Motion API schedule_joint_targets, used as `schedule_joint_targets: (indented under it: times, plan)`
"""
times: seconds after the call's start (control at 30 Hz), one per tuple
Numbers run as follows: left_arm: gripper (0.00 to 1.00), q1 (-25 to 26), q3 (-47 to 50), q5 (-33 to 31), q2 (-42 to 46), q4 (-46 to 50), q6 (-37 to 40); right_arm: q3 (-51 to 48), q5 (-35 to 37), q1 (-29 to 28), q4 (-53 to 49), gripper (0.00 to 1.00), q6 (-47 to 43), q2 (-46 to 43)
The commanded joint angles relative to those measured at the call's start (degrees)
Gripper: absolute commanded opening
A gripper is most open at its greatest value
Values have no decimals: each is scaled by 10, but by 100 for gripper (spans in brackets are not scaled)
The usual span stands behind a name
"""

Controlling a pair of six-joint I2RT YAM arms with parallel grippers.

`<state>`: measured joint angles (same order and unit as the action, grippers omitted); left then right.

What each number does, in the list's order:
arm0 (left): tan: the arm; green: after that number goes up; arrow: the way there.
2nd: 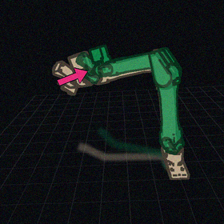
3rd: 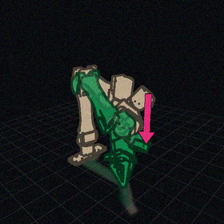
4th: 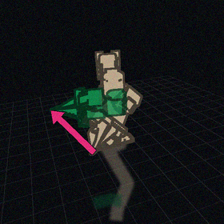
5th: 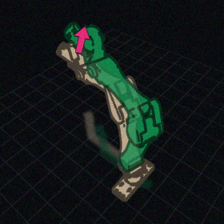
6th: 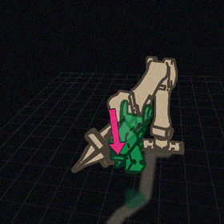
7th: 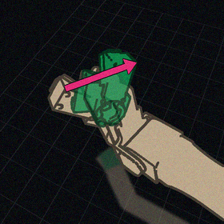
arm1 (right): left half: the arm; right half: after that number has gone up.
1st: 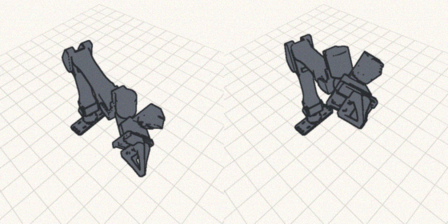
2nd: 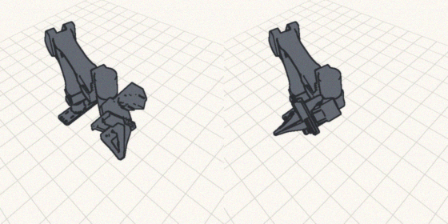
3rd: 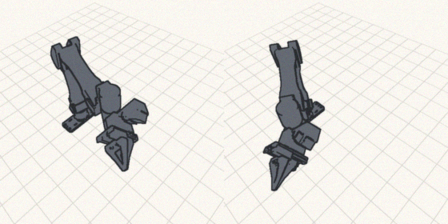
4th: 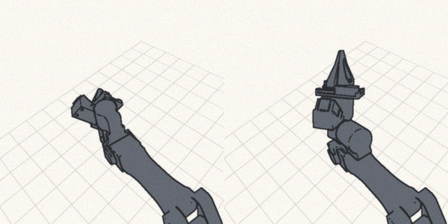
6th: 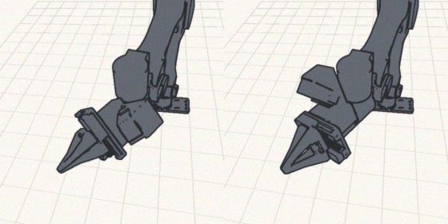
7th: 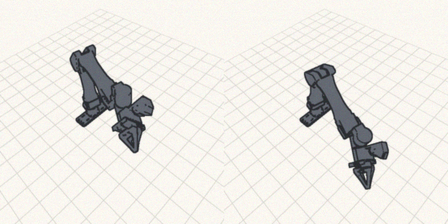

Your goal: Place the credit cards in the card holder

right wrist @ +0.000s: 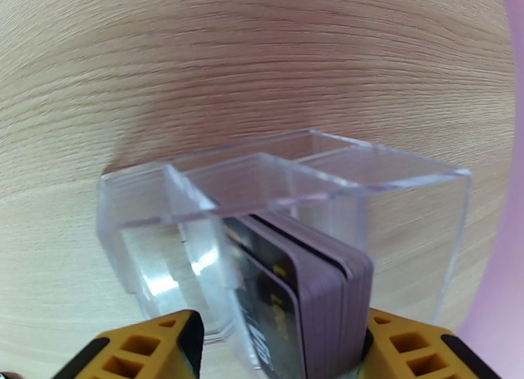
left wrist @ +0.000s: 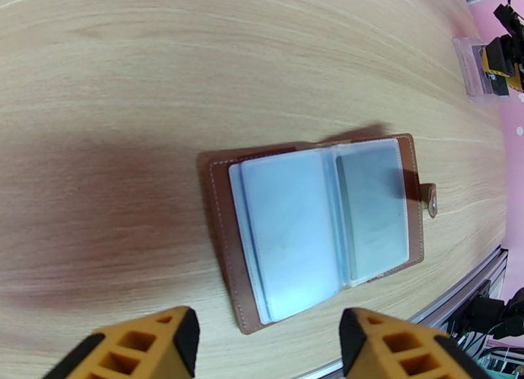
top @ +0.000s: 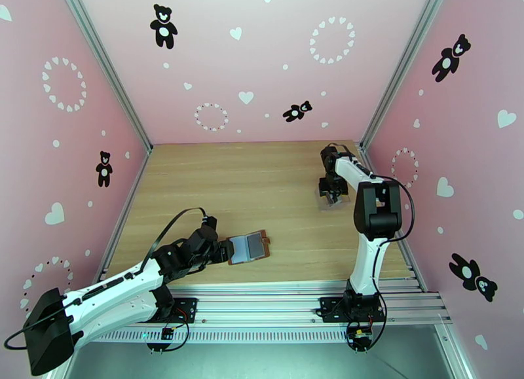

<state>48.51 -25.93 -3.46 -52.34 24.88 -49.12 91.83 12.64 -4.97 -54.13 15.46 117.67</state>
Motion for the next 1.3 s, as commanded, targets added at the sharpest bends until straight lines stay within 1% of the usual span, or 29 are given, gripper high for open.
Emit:
schedule_joint_targets:
  times: [0.0,0.23,0.37,0.53,0.7,0.97,1.27]
  plan:
    - [62,-5,9,6,9,-5,-1,7,-49,-23,-4,61,-4,15]
    - [62,-4,10,6,8,-6,-2,13,-77,-56,-1,59,3,2]
    - [62,-4,10,7,6,-8,-3,19,-55,-59,-8,59,4,-6]
    - [62,-4,10,7,6,-7,-3,8,-13,-60,-5,60,10,-46]
    - [62,-4,9,9,1,-12,-5,6,1,-52,-12,61,6,-67]
    - [62,-4,8,12,1,-11,-6,6,-31,-43,-11,61,-1,-36]
    - [62,-4,5,12,-7,-11,-4,12,-33,-39,-10,61,-5,-10]
